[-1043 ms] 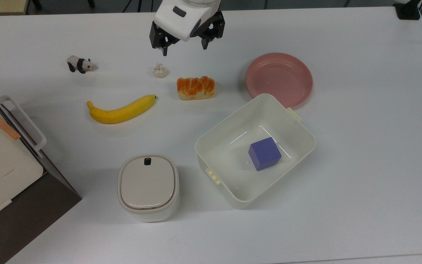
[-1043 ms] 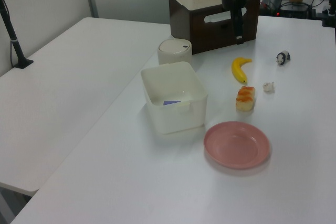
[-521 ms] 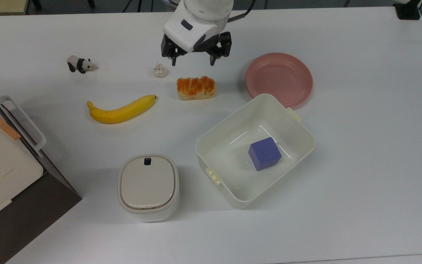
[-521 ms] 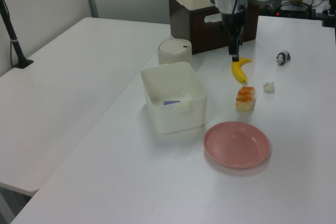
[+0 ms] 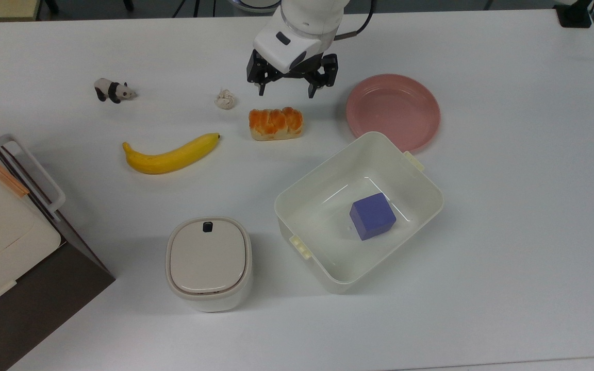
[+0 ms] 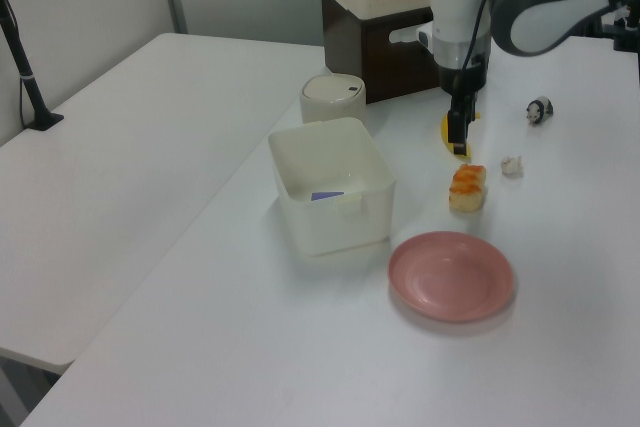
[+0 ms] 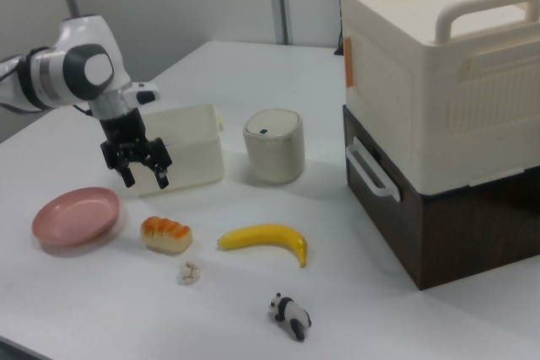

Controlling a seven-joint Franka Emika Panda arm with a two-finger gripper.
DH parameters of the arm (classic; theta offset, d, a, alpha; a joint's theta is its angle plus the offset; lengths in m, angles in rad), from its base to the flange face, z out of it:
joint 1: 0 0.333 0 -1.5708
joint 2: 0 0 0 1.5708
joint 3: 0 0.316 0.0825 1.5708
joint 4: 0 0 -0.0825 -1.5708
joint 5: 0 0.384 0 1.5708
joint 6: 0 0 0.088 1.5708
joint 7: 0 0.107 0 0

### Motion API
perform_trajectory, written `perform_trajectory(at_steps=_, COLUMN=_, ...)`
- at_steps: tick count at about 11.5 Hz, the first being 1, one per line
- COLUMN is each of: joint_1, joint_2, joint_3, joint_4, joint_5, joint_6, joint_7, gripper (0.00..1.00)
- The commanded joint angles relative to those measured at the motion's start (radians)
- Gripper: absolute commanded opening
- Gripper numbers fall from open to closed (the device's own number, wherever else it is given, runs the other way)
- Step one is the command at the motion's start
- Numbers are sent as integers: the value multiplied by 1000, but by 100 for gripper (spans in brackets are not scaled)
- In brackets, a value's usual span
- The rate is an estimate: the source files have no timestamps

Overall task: Put the bread on a plate
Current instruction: 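Move the open gripper toward the glazed bread roll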

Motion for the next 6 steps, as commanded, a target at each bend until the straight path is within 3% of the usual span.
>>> perform_trajectory(at_steps=1, joint_1=-1, joint_2=-32, joint_3=-7, joint_4=-97, joint_5=-29, joint_6=105, joint_7=51, gripper=100)
perform_trajectory(at_steps=4, joint_1=-1, joint_2=-9, joint_3=-9, joint_4=-118, joint_5=-87, joint_6=153, joint_7=109, gripper=100)
perform_trajectory(at_steps=6, joint_1=-1, joint_2=-9, joint_3=-9, joint_4=-126, joint_5=-87, joint_6=153, joint_7=111, gripper=100)
